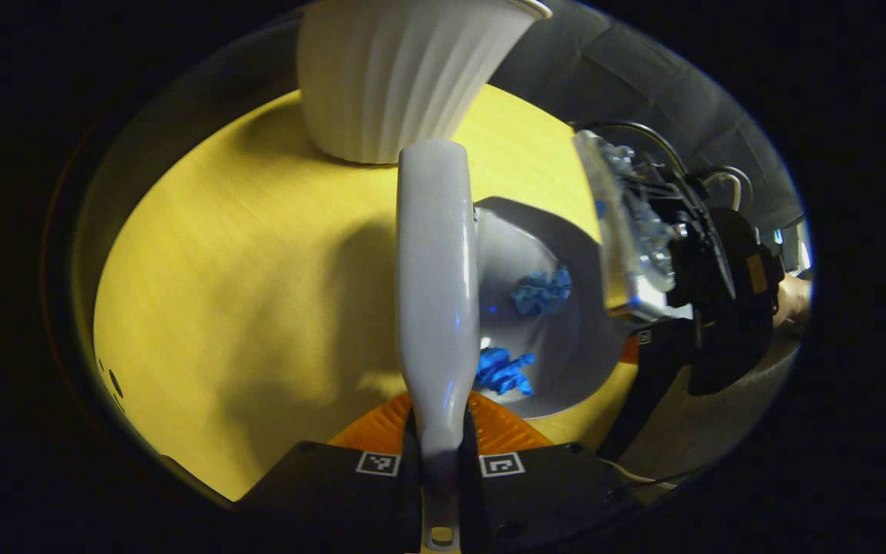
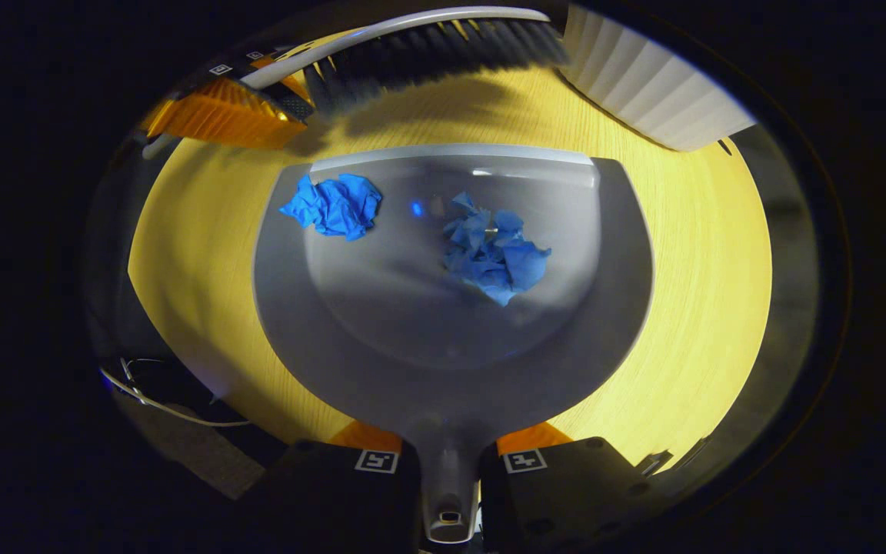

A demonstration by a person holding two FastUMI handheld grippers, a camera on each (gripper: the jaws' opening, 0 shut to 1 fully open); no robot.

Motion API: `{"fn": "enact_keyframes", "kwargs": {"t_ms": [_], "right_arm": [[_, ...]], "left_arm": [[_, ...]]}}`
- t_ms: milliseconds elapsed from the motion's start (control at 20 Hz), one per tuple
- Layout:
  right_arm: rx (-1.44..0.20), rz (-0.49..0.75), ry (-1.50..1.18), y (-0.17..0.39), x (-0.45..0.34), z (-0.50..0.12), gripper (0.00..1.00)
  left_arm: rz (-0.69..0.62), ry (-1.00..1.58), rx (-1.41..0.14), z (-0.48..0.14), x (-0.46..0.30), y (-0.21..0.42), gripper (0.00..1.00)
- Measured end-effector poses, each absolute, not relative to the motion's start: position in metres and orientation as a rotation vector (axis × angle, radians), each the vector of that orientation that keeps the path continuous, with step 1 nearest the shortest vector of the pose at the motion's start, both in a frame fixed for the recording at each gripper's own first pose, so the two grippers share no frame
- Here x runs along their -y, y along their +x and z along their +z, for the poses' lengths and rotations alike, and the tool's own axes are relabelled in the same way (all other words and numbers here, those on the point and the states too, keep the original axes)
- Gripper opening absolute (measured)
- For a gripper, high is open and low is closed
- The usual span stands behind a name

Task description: Pick up the small broom and dustpan from the desktop, sweep the trash into the dustpan with the broom, and then empty the trash into the garbage bin.

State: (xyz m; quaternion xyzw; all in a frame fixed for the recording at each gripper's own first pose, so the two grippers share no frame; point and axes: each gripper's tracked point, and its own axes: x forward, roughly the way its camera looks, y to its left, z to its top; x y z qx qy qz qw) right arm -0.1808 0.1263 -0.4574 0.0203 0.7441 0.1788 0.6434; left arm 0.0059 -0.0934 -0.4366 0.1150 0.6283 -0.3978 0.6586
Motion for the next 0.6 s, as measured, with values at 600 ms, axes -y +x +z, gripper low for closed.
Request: {"fn": "enact_keyframes", "kwargs": {"t_ms": [600], "right_arm": [[-1.593, 0.394, 0.073, -0.178, -0.128, -0.46, 0.34]], "left_arm": [[-0.575, 0.246, -1.529, -0.482, 0.036, 0.013, 0.23]]}}
